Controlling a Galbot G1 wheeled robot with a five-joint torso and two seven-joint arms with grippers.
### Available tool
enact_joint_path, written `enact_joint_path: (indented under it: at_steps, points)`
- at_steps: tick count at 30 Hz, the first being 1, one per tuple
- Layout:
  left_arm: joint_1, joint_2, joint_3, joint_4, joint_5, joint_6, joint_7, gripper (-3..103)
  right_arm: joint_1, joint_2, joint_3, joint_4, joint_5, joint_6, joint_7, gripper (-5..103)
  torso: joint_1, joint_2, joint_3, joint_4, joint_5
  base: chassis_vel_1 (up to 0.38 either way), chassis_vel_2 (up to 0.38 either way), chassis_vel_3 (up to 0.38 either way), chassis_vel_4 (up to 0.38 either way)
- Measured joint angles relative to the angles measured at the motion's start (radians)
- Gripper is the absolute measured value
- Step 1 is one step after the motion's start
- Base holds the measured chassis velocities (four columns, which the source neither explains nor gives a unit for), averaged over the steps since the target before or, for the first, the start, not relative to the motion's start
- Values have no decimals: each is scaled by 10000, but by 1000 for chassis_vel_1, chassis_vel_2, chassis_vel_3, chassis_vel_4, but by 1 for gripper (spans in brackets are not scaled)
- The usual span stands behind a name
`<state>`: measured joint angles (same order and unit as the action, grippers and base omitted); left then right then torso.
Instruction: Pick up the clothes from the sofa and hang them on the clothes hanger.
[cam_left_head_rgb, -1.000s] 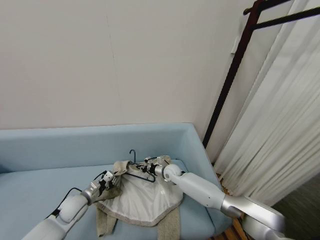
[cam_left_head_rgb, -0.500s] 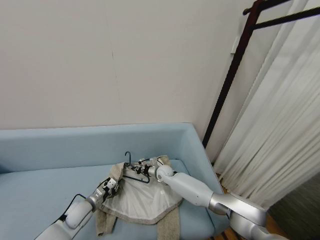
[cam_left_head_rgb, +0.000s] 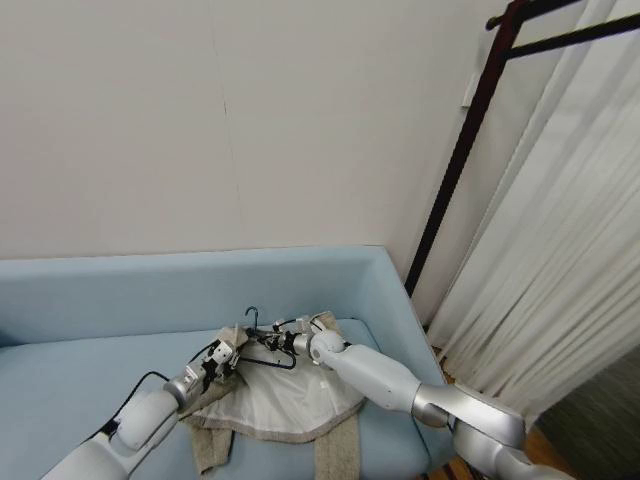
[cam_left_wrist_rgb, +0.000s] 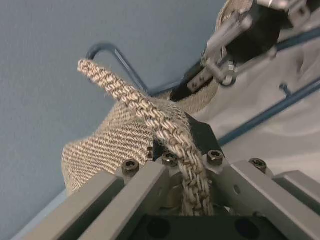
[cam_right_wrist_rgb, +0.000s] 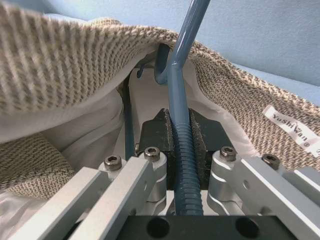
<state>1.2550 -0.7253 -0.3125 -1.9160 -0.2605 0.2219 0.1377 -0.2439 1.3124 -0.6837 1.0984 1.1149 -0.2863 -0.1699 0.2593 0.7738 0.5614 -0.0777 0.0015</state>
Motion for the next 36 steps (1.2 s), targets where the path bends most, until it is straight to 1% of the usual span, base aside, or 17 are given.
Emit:
enact_joint_path:
  at_steps: [9, 13, 14, 15, 17, 21, 22, 23, 24, 25, 27, 28, 30, 32, 33, 35, 36]
  points:
    - [-19, -349, -94, 1009, 658, 279, -334, 0, 147, 620, 69, -1207, -565, 275, -42, 5, 0, 0, 1, -1, -2, 0, 0, 0, 0]
    - [-44, -418, 27, 1220, 665, 335, -803, 0, 181, 705, 72, -1359, -679, 263, 184, 19, 1, 0, 1, -2, -1, 0, 0, 0, 0]
    - [-45, -451, 74, 1264, 664, 339, -914, 6, 181, 725, 61, -1391, -823, 265, 279, 24, 1, 0, 1, -1, -2, 0, 0, 0, 0]
    - [-47, -485, 109, 1302, 665, 341, -964, 11, 181, 757, 47, -1449, -1034, 297, 384, 24, 0, 0, 1, -1, -2, 0, 0, 0, 0]
    - [-51, -511, 145, 1326, 674, 342, -989, 11, 182, 785, 32, -1514, -1251, 361, 445, 30, 1, 0, 0, -2, -1, 0, 0, 0, 0]
    - [-100, -571, 303, 1369, 718, 355, -1007, 32, 91, 696, 27, -1286, -1567, 559, 997, 51, 1, 0, 1, -1, 0, 0, 0, 0, 0]
    - [-100, -571, 303, 1369, 718, 355, -1007, 32, 91, 696, 27, -1286, -1567, 559, 997, 51, 1, 0, 1, -1, 0, 0, 0, 0, 0]
    - [-110, -571, 313, 1389, 727, 354, -998, 38, 60, 581, 52, -1088, -1581, 561, 1141, 57, 0, -1, 1, 1, 0, 0, 0, 0, 0]
    - [-115, -571, 313, 1415, 734, 353, -992, 43, 22, 354, 80, -749, -1601, 535, 1278, 57, 0, 0, 0, 1, 0, 0, 0, 0, 0]
    - [-115, -569, 306, 1435, 740, 345, -979, 43, -14, 95, 88, -379, -1603, 451, 1340, 62, 0, 0, 0, 0, 0, 0, 0, 0, 0]
    - [-98, -555, 240, 1477, 750, 309, -938, 54, -114, -546, 55, 461, -1681, 193, 1418, 73, 0, 0, 0, -5, 0, 0, 0, 0, 0]
    - [-98, -555, 240, 1477, 750, 309, -938, 54, -114, -546, 55, 461, -1681, 193, 1418, 73, 0, 0, 0, -5, 0, 0, 0, 0, 0]
    - [-84, -553, 160, 1568, 799, 232, -795, 68, -305, -1085, -37, 1113, -2022, -44, 1451, 78, 0, 0, 0, -7, 1, 0, 0, 0, 0]
    - [-87, -555, 130, 1648, 856, 152, -695, 68, -582, -1417, -69, 1592, -2219, -385, 1645, 89, 0, 0, 0, -6, 0, 0, 0, 0, 0]
    - [-87, -555, 130, 1648, 856, 152, -695, 68, -582, -1417, -69, 1592, -2219, -385, 1645, 89, 0, 0, 0, -6, 0, 0, 0, 0, 0]
    - [-100, -558, 121, 1669, 877, 132, -619, 57, -881, -1561, -79, 1967, -2186, -701, 2031, 99, 0, 0, -1, -3, 1, 0, 0, 0, 0]
    - [-103, -558, 121, 1674, 879, 131, -605, 52, -972, -1589, -80, 2058, -2139, -775, 2154, 99, 0, 0, 0, -1, 1, 0, 0, 0, 0]
